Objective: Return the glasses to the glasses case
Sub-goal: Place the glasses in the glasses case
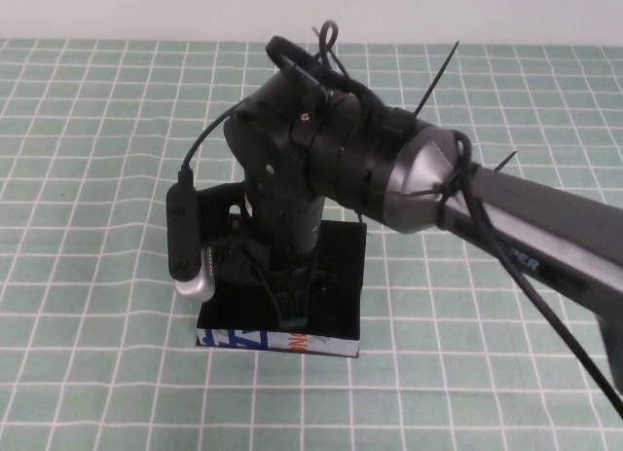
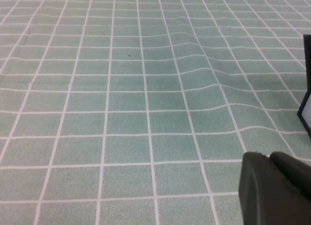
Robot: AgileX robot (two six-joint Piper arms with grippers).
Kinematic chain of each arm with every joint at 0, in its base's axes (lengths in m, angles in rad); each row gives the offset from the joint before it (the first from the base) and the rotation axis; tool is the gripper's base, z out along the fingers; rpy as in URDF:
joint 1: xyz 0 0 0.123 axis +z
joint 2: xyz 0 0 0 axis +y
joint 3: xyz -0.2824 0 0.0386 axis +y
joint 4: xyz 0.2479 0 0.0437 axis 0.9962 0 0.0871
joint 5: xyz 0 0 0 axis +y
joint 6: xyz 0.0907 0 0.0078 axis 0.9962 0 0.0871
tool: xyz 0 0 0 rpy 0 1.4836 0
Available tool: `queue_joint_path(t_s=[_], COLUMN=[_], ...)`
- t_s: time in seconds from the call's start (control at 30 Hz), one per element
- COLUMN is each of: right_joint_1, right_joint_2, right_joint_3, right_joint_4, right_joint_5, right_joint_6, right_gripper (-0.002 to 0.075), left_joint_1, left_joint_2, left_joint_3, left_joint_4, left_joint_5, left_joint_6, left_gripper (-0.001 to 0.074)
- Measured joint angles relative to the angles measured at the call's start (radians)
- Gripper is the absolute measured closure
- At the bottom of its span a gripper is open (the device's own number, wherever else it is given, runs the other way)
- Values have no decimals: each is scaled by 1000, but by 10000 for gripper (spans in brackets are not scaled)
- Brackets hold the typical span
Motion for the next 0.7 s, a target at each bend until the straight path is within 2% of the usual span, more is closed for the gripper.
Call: queue_joint_path(t_s=[0.7], right_joint_1=[0], right_joint_2=[88], right_joint_3=[-2], right_joint_4=[10], right_joint_5=[-1], right_joint_6=[12], right_gripper=[652], left_joint_1=[0], left_joint_2=[0], left_joint_3=[0], left_joint_4=[0], left_joint_5=[0], left_joint_6=[0], left_gripper=[738])
